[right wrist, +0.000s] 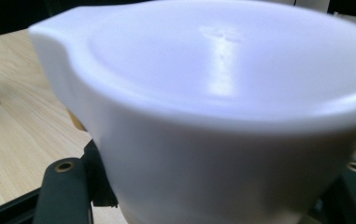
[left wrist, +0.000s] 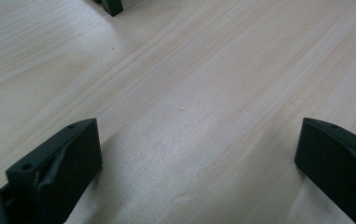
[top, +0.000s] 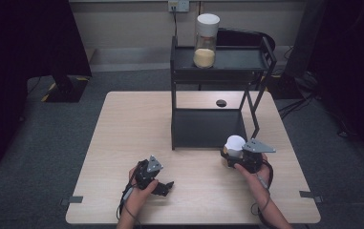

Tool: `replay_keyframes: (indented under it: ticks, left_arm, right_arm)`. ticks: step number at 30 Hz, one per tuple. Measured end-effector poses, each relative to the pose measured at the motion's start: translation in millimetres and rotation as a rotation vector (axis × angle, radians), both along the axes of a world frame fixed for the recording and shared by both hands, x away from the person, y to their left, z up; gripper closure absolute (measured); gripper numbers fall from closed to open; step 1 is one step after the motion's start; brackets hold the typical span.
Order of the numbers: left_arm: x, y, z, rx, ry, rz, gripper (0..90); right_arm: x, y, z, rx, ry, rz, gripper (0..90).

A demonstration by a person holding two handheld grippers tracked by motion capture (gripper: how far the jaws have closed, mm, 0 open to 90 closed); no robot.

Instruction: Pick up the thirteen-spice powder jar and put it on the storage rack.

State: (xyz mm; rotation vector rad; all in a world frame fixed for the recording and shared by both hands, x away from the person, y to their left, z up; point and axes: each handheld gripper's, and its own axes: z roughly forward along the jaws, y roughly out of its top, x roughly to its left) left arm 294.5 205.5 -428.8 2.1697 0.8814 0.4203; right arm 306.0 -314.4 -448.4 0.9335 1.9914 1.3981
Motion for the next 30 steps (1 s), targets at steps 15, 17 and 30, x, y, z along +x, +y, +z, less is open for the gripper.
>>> replay_keyframes:
  ticks: [15,17,30]
  left_arm:
    - [-0.1,0.0,-0.1,-0.001,0.0,0.0,0.0]
    - [-0.1,0.0,-0.1,-0.001,0.0,0.0,0.0]
    - [-0.3,-0.1,-0.1,0.0,-0.001,0.001,0.0]
  right_arm:
    - [14.6,0.3,29.0,-0.001,0.017,0.041,30.7]
    - [16.2,0.7,31.6,-0.003,0.017,0.046,30.7]
    - [31.8,4.7,67.7,0.02,0.038,0.089,30.7]
